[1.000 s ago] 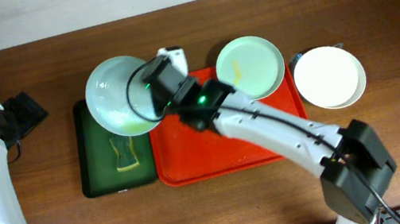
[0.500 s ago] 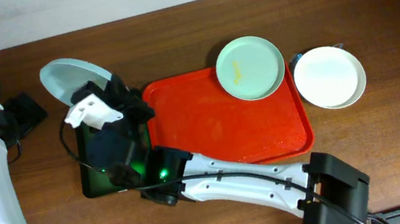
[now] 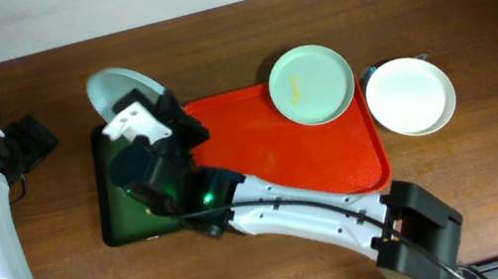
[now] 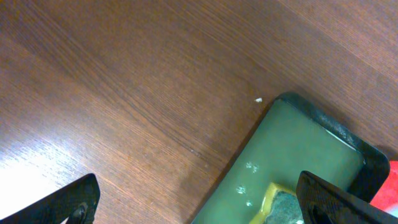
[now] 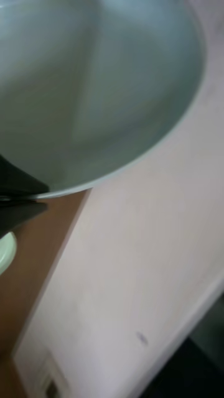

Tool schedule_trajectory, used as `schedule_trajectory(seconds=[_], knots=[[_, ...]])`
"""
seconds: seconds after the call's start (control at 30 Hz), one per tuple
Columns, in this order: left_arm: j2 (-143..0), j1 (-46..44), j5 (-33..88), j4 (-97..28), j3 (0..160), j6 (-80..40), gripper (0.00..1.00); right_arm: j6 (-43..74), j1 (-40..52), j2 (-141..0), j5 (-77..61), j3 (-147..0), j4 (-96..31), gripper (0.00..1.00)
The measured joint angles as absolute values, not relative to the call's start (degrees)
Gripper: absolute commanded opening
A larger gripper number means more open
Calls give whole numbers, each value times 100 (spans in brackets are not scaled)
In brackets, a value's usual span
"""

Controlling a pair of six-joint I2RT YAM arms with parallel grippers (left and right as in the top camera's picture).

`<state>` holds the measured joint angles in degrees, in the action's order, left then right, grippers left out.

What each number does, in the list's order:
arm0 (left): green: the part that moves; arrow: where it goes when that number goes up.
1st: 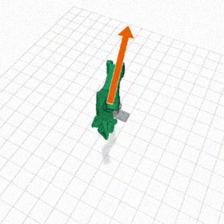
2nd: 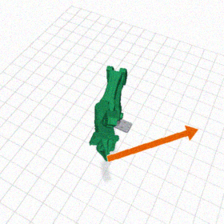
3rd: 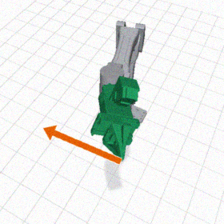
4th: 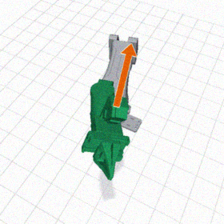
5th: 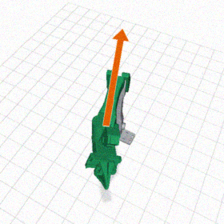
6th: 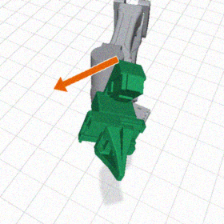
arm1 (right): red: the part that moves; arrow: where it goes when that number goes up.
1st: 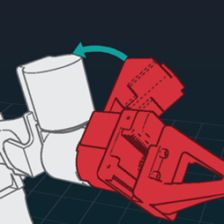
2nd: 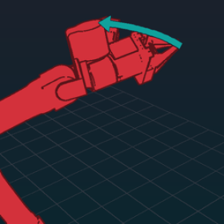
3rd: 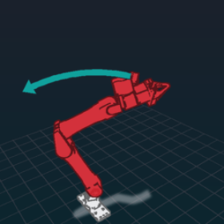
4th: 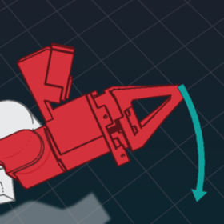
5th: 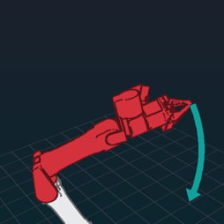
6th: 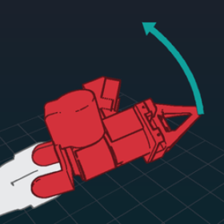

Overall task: Clean dirty plates on tray and stack at the side
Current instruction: 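Carry the plate right and stack it on the white plate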

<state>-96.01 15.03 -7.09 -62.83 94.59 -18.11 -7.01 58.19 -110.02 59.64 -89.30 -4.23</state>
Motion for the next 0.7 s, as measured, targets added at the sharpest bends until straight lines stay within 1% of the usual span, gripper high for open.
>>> schedule_trajectory(seconds=[0.07,0.13,0.23,0.33,0.4,0.5,0.53,0.67,0.7], knots=[[-9601,1503,-707,-6283,9459,-1811,99,513,5586,-10984,5024,-8945,-1479,4],[-9601,1503,-709,-6281,9459,-1811,99,1828,5092,-11000,3656,-8908,-1979,4],[-9601,1503,-711,-6281,9459,-1811,99,2523,4453,-11000,2034,-8908,-2276,4],[-9601,1503,-709,-6281,9459,-1811,99,2759,3750,-10868,742,-8908,-2598,4],[-9601,1503,-711,-6281,9459,-1811,99,2875,3140,-10514,220,-8906,-3061,4],[-9601,1503,-709,-6283,9459,-1811,99,2998,1734,-9692,-117,-8932,-4163,4],[-9601,1503,-711,-6281,9459,-1811,99,3013,1116,-9461,-150,-8945,-4644,4],[-9601,1503,-709,-6278,9459,-1809,99,2932,-963,-9384,-242,-8956,-6016,4],[-9601,1503,-711,-6281,9459,-1811,99,2858,-1339,-9413,-226,-8941,-6149,4]])
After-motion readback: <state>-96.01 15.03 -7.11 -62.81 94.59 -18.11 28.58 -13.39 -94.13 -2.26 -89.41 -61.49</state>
